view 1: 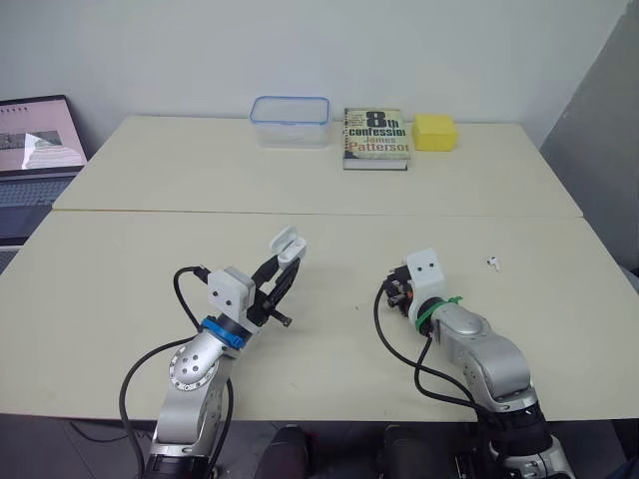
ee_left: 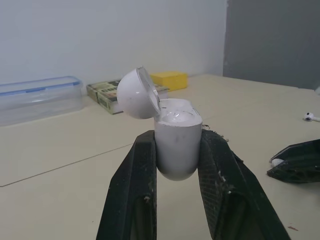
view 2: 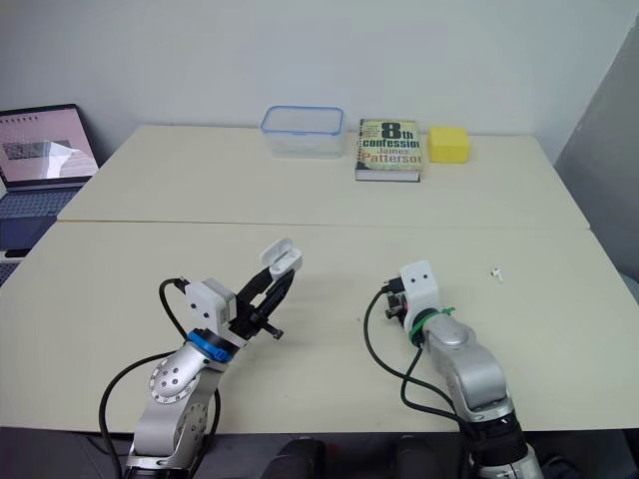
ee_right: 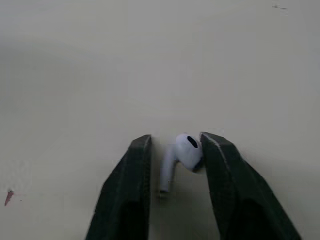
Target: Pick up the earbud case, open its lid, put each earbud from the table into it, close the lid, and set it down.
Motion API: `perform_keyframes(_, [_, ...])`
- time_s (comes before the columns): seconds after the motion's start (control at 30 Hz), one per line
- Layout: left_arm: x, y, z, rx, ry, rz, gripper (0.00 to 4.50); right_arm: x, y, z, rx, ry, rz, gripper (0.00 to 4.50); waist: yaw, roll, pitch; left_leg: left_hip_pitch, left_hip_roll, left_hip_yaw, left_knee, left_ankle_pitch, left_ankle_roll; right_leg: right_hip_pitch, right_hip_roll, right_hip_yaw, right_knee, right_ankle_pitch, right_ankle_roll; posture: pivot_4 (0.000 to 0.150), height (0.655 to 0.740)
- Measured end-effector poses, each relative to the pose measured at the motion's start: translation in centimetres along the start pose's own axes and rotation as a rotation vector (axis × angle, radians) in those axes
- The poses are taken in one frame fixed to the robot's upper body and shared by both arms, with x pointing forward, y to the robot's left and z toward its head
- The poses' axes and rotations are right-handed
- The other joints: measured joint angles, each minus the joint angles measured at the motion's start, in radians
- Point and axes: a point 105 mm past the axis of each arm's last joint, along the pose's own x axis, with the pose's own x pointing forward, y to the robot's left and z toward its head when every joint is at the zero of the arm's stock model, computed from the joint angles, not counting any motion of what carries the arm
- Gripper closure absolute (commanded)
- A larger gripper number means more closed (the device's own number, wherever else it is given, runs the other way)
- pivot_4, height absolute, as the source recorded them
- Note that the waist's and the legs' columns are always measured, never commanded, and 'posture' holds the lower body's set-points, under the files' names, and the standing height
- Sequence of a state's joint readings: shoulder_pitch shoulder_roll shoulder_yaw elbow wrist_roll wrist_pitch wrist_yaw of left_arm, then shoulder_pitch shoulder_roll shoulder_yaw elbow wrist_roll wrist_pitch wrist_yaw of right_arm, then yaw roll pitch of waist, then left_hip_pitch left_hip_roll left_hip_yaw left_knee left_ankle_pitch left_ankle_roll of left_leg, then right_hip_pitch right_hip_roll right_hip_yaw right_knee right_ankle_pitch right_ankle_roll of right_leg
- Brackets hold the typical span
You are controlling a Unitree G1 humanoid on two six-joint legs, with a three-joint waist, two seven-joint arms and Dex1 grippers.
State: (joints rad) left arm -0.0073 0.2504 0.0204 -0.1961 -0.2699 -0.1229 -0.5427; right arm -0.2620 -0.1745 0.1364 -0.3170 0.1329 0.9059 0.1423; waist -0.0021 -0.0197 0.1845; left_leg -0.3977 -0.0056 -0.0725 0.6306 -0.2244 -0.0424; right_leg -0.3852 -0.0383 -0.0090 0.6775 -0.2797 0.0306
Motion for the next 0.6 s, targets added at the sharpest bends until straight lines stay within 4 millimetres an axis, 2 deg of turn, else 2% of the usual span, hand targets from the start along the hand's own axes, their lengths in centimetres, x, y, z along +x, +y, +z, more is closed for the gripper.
perform_keyframes(0.03, [0.0,-0.1,0.0,-0.002,0.001,-0.004,3.75,-0.1,0.0,0.1,0.001,-0.001,0.006,4.03,0.0,0.0,0.0,0.0,0.0,0.0,0.0,0.0,0.0,0.0,0.0,0.0,0.0,0.0,0.0,0.15,0.7391])
perform_keyframes(0.2, [-0.1,-0.4,-0.2,-0.006,0.006,-0.011,3.75,-1.6,-0.9,0.3,-0.118,0.018,0.117,4.05,-0.001,0.0,0.0,-0.001,0.0,0.0,0.0,0.0,0.0,-0.001,0.0,0.0,-0.002,-0.001,0.0,0.15,0.7391])
perform_keyframes(0.27, [-0.1,-0.6,-0.1,-0.007,0.005,-0.015,3.75,-3.3,-1.0,0.4,-0.276,0.046,0.259,4.05,-0.001,0.001,0.001,-0.002,0.0,0.0,-0.001,0.0,0.0,-0.001,0.0,-0.001,-0.003,-0.002,0.002,0.15,0.7391])
perform_keyframes(0.37, [-0.3,-0.7,0.2,-0.004,0.002,-0.02,3.75,-6.4,-2.4,0.6,-0.486,0.114,0.46,4.05,0.0,0.001,0.001,-0.002,-0.001,0.0,-0.001,0.0,0.0,0.0,0.0,-0.002,-0.005,-0.003,0.003,0.15,0.7391])
perform_keyframes(0.4, [-0.4,-0.9,0.4,-0.005,0.002,-0.022,3.75,-8.0,-3.1,0.1,-0.573,0.169,0.545,4.05,0.0,0.001,0.001,-0.002,-0.001,0.0,-0.001,0.0,0.0,0.0,0.0,-0.002,-0.006,-0.003,0.003,0.15,0.7391])
perform_keyframes(0.6, [-1.1,-1.6,0.5,-0.017,0.021,-0.034,3.75,-12.6,-6.6,-2.5,-0.785,0.381,0.832,4.05,-0.002,0.0,0.002,0.0,0.001,0.002,-0.001,0.0,0.0,0.001,0.001,0.0,-0.005,-0.004,0.002,0.15,0.7391])
